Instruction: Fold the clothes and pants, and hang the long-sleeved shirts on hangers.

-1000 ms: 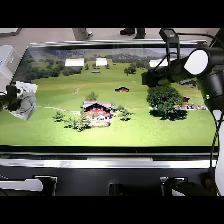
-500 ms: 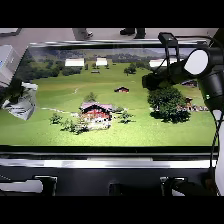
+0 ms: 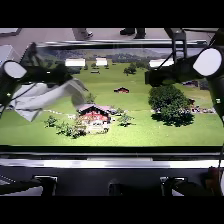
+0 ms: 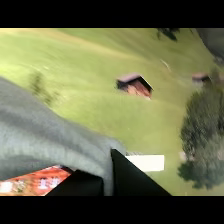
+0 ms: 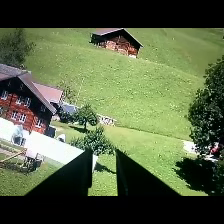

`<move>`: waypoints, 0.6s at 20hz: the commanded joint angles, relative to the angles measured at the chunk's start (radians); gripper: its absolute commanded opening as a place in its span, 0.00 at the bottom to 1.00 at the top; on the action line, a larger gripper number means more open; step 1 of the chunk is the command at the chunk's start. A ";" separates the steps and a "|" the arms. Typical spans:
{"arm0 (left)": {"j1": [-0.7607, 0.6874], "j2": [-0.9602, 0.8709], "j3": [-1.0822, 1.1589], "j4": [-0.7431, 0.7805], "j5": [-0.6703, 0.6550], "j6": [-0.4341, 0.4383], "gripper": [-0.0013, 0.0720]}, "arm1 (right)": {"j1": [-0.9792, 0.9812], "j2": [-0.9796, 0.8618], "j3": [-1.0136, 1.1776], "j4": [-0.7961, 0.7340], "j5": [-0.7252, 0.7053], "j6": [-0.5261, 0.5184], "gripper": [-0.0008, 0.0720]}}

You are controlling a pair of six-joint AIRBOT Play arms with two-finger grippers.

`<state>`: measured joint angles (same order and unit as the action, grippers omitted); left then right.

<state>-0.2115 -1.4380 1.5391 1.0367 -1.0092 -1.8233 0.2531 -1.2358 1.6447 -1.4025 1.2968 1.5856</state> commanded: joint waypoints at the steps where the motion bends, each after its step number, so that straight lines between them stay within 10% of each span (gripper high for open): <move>1: -0.251 -0.016 0.023 -0.001 -0.056 -0.108 0.04 | 0.001 0.079 0.001 -0.029 0.006 -0.001 0.30; 10: -0.615 -0.267 0.023 -0.001 -0.056 -0.232 0.05 | 0.001 0.282 0.001 -0.155 0.089 -0.032 0.30; 12: -0.601 -0.269 0.023 -0.002 -0.058 -0.249 0.40 | 0.001 0.291 0.001 -0.116 0.090 -0.014 0.31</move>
<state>-0.7837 -1.6695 1.5608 1.0344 -1.0637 -2.0274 0.2531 -0.9756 1.6455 -1.5383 1.3743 1.5631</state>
